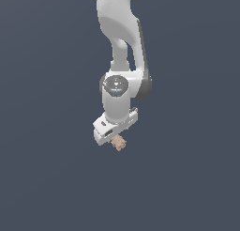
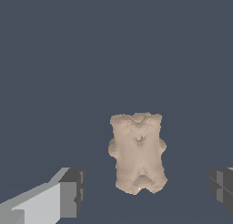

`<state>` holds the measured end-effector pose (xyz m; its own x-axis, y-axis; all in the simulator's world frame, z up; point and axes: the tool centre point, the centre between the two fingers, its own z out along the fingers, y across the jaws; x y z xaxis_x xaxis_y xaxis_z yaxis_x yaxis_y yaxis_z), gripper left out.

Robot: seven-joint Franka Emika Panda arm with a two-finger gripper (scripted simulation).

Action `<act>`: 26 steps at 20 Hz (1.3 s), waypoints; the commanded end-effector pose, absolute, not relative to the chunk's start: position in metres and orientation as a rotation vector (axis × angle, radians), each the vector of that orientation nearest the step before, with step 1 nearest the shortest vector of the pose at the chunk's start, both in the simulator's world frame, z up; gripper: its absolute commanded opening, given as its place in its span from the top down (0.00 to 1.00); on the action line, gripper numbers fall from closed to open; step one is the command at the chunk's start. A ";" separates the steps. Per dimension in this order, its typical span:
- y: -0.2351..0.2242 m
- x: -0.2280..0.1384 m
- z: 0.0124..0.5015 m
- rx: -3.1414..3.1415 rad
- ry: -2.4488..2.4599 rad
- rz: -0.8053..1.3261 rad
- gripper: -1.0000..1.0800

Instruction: Pick up the object and move it to a goal position.

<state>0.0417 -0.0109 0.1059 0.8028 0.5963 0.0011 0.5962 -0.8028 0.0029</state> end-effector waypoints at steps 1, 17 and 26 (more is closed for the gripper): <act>-0.011 0.043 0.102 2.962 1.042 0.002 0.04; -0.012 0.044 0.076 2.941 1.106 0.000 0.04; -0.012 0.045 0.046 2.939 1.111 0.000 0.04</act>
